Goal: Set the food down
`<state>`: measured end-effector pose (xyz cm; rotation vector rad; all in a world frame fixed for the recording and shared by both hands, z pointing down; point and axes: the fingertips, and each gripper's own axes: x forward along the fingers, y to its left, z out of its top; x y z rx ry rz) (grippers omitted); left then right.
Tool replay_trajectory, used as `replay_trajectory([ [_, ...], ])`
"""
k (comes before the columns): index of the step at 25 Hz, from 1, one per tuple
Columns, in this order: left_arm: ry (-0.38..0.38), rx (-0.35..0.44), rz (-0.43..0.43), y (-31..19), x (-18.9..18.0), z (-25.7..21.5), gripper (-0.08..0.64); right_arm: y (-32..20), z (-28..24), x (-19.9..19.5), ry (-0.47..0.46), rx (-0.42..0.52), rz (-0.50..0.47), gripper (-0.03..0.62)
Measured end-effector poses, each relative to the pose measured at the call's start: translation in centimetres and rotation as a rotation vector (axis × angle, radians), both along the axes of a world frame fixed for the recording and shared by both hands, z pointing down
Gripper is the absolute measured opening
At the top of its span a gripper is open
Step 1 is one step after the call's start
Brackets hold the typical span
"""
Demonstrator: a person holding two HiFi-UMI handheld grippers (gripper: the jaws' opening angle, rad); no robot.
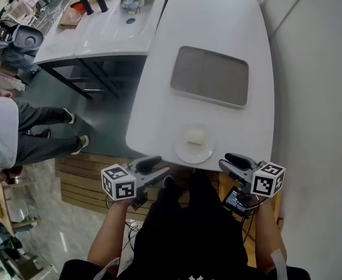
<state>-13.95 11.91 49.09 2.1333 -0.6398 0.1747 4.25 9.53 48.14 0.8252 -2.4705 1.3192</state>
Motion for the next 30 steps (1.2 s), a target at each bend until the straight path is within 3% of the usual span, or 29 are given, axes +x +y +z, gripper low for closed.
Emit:
replay_trajectory([
  [7, -0.046, -0.181, -0.068, -2.5, 1.9, 2.1, 0.21, -3.4, 4.0, 0.7, -0.036, -0.224, -0.103, 0.155],
  [14, -0.109, -0.299, -0.043, -3.8, 2.7, 3.9, 0.21, -4.3, 6.6, 0.4, -0.026, -0.361, -0.168, 0.155],
  [30, -0.151, -0.379, 0.074, -6.4, 2.5, 7.1, 0.2, -6.2, 8.6, -1.8, -0.05, -0.451, -0.142, 0.146],
])
